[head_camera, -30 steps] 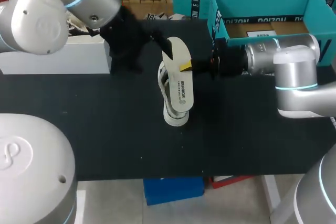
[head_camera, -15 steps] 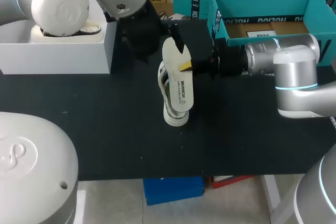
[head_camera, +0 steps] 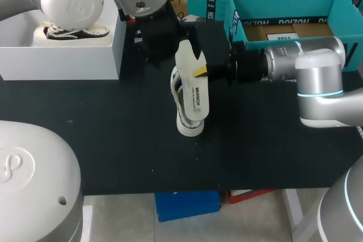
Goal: Take the shoe out of the shoebox, open the shoe tongue, remove and reinsert the insole, then place the shoe into the shoebox
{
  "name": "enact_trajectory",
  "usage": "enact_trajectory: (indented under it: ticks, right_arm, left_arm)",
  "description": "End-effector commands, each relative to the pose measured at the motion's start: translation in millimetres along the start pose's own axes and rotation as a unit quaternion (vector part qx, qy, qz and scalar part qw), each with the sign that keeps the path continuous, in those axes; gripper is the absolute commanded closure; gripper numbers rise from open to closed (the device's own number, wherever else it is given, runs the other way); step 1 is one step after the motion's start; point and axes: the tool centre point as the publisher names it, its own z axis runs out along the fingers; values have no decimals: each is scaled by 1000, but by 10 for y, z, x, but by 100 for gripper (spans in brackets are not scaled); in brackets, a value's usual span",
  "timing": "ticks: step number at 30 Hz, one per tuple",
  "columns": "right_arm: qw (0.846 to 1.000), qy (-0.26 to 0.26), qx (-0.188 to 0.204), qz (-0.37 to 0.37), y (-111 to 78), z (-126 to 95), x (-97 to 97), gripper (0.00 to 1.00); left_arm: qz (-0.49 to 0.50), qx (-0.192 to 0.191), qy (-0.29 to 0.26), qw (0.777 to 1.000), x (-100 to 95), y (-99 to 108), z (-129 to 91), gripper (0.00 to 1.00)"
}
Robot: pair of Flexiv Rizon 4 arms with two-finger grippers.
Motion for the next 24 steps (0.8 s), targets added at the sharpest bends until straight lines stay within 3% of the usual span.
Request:
enact_trajectory:
  ticks: [1,7,24]
  right_arm:
    - [1000,-1,0,0,5,6,-5,100]
    - [1000,-1,0,0,5,6,-5,100]
    - [1000,-1,0,0,5,6,-5,100]
  left_arm:
    - [-22,-8,44,999,-112,69,-2,0]
    - [-27,-23,84,996,-175,121,-45,0]
    - [-27,-6,80,996,-323,-99,187,0]
